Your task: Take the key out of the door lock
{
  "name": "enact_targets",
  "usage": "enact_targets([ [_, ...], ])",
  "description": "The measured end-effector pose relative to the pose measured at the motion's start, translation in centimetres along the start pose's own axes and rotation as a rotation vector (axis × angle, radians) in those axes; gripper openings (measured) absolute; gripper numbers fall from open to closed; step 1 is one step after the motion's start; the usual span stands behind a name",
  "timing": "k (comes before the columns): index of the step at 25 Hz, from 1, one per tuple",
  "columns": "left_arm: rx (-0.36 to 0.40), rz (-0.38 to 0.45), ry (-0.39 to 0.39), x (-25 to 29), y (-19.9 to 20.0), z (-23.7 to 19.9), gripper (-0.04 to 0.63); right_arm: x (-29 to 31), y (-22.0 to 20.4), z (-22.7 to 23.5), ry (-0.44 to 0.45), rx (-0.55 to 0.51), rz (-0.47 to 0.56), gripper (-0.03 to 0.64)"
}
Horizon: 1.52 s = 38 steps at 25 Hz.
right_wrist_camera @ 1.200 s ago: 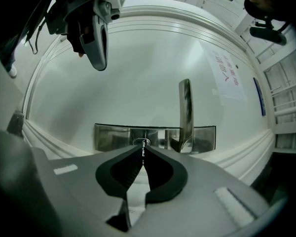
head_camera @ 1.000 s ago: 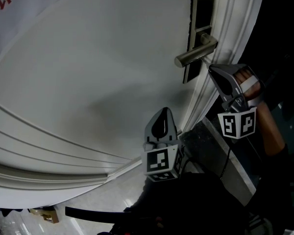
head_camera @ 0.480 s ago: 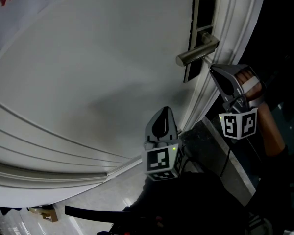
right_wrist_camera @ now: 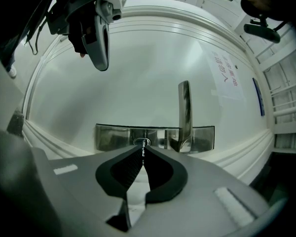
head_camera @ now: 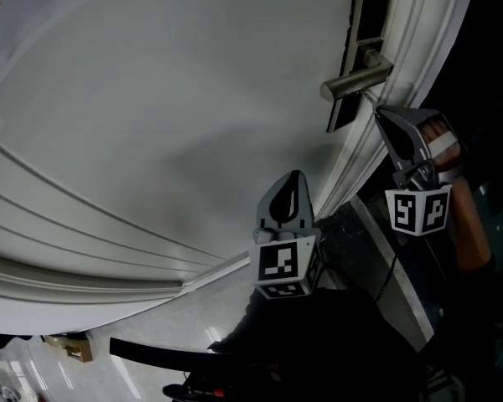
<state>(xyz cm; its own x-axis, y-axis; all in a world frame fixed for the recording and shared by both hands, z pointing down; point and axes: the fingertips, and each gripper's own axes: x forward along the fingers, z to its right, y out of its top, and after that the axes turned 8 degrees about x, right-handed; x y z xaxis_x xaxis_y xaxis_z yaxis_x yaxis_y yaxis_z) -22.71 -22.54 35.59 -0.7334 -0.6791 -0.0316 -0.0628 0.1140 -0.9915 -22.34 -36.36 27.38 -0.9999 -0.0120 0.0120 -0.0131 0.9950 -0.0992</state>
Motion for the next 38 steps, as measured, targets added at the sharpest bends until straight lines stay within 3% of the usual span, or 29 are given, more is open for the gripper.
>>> enact_targets([
  [21, -0.023, 0.006, 0.039, 0.1, 0.2, -1.6, -0.001, 0.0, -0.4, -0.1, 0.003, 0.003, -0.013, 0.012],
  [30, -0.012, -0.003, 0.039, -0.1, 0.4, -1.5, 0.000, -1.8, 0.5, -0.3, -0.023, 0.070, -0.008, 0.012],
  [33, -0.023, -0.028, 0.032, -0.1, 0.1, -1.1, 0.000, -3.2, 1.3, -0.5, -0.047, 0.146, -0.002, 0.012],
  [38, 0.008, -0.046, -0.021, 0.3, 0.1, 0.2, -0.001, -5.5, 2.5, -1.0, -0.120, 0.448, -0.013, 0.012],
])
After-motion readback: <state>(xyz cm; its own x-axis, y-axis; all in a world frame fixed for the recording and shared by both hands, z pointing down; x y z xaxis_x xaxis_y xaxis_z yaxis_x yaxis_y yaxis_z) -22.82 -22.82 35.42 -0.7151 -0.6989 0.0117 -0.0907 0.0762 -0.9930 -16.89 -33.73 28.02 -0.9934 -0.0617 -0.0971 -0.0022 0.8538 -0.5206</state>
